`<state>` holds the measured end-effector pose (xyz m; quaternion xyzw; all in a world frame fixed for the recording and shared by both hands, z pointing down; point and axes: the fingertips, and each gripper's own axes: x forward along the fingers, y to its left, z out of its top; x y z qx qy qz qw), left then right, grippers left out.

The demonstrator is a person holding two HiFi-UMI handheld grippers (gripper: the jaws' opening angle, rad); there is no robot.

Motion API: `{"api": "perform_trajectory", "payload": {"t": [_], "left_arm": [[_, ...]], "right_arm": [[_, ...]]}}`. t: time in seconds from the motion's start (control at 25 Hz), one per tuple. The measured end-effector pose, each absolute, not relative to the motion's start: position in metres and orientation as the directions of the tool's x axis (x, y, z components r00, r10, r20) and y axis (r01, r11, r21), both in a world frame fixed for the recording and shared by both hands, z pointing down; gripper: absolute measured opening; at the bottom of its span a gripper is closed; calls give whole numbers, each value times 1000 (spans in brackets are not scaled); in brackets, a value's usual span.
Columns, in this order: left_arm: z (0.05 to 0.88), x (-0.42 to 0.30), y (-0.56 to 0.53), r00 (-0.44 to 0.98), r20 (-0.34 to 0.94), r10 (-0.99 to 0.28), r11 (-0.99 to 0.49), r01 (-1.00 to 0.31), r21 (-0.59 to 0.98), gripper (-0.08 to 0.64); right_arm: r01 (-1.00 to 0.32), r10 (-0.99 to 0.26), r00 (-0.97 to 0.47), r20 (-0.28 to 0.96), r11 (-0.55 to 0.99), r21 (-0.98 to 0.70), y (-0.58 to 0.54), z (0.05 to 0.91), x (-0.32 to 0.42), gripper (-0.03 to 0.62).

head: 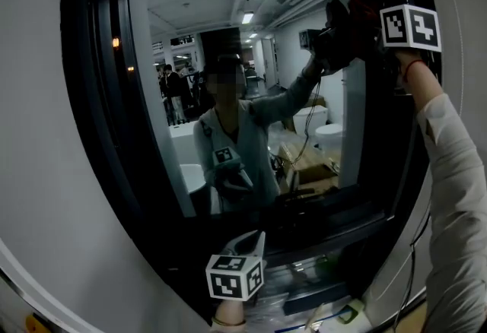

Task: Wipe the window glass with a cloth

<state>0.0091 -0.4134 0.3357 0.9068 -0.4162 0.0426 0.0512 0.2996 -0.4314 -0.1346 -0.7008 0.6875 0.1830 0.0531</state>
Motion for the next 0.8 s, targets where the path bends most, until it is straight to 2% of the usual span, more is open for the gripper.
{"api": "perform_trajectory", "payload": {"t": [0.4,0.8], "left_arm": [[331,4,-415,652,125,-748,-651,-757,53,5],[338,-1,-401,640,130,-758,-638,-768,63,5]], "right_arm": [[-986,-944,44,-328,-94,138,-435,-128,321,50],[-986,-916,-93,-390,32,161,-397,-113,268,51]]}}
